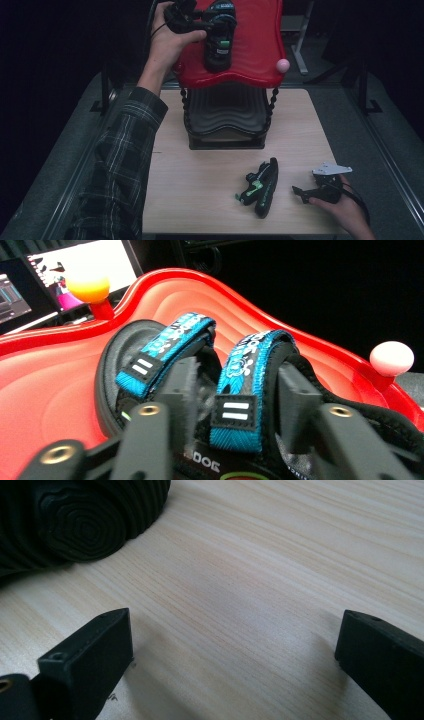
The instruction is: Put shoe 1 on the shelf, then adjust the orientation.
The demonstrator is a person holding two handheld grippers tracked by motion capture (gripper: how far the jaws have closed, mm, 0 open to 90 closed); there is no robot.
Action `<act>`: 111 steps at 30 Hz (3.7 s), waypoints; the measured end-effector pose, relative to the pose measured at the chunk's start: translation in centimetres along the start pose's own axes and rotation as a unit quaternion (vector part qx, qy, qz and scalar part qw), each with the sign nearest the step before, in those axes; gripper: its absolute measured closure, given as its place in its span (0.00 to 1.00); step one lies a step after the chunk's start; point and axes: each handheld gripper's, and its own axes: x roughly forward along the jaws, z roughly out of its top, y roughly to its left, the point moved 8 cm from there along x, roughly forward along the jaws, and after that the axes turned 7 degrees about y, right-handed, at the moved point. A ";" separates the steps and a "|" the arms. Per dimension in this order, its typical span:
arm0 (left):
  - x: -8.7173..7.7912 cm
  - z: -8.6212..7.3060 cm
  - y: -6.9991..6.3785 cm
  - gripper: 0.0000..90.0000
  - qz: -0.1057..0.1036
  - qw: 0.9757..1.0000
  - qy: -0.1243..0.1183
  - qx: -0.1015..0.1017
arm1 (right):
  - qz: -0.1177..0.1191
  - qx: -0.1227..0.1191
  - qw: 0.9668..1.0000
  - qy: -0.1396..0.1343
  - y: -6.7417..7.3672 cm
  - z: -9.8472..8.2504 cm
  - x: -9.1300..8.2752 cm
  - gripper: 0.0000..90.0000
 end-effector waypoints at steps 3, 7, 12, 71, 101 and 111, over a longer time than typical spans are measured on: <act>-0.6 0.2 0.0 0.51 -0.004 1.000 -0.005 -0.007 | 0.000 0.000 1.000 0.000 0.0 0.0 0.0 0.02; -2.0 0.3 0.1 0.41 -0.007 1.000 -0.003 -0.013 | 0.000 0.000 1.000 0.000 0.0 0.0 0.0 0.02; -3.6 -0.1 -0.1 0.29 -0.024 0.999 0.005 -0.028 | -0.002 -0.001 1.000 0.001 0.0 0.0 0.0 0.02; -10.9 -28.7 -14.7 0.18 -0.055 0.982 0.144 -0.108 | 0.002 -0.007 1.000 0.005 0.3 -0.1 -0.2 0.07; -9.6 -43.2 -16.3 0.18 0.013 0.945 0.287 -0.158 | 0.135 -0.035 0.989 -0.042 4.7 6.2 -6.7 1.00; -9.1 -43.9 -15.8 0.00 0.027 0.948 0.267 -0.169 | 0.168 -0.066 0.982 -0.052 7.4 9.1 -6.0 1.00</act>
